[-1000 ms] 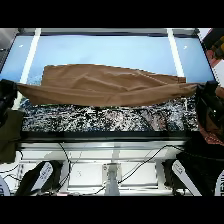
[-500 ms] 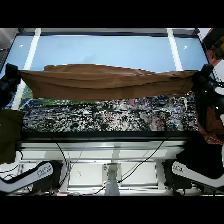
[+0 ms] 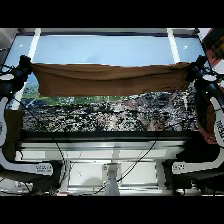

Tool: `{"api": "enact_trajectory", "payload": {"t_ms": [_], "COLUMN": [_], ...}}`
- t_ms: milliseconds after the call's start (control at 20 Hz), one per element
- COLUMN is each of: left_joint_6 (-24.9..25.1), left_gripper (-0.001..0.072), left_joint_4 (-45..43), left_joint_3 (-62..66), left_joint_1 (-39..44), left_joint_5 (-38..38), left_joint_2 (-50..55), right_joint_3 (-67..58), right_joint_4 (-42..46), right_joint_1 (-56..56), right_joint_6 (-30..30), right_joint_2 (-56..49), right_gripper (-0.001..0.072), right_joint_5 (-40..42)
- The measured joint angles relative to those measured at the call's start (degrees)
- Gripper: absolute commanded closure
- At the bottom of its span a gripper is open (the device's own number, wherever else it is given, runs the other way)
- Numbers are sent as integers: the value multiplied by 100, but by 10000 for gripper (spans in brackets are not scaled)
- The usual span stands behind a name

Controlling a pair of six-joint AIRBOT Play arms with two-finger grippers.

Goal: Fold the clothes and pants, and hang the long-sleeved shirts on hangers.

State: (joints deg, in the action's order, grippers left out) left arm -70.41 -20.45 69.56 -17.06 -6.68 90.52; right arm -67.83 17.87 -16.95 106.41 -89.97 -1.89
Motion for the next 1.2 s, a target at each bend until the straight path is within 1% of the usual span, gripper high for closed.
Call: {"api": "enact_trajectory", "payload": {"t_ms": [200,350,400,450,500,550,600,800,900,1100,1200], "left_joint_6": [-247,-310,-317,-332,-334,-358,-365,-372,-372,-380,-483], "left_gripper": [684,674,673,630,445,150,-5,3,4,6,4], "left_joint_4": [2,2,2,2,0,0,0,-31,-289,-1390,-1698], "left_joint_3": [258,352,367,378,387,396,398,407,407,407,420], "left_joint_1": [214,337,358,376,387,398,400,382,299,-85,-400], "left_joint_5": [262,411,433,463,481,509,509,361,114,-914,-1543], "left_joint_2": [411,592,636,664,686,699,713,717,654,426,356], "right_joint_3": [-299,-422,-444,-457,-470,-476,-481,-492,-492,-494,-492], "right_joint_4": [11,37,79,149,258,431,619,1373,1698,2188,2481], "right_joint_1": [13,17,17,17,17,17,17,17,17,11,-9], "right_joint_6": [42,59,57,59,59,57,55,50,44,39,0], "right_joint_2": [-286,-402,-426,-439,-452,-461,-468,-470,-444,-339,-280], "right_gripper": [683,682,648,441,195,156,156,162,162,162,162], "right_joint_5": [70,55,46,13,-24,-114,-223,-619,-769,-1019,-1137]}}
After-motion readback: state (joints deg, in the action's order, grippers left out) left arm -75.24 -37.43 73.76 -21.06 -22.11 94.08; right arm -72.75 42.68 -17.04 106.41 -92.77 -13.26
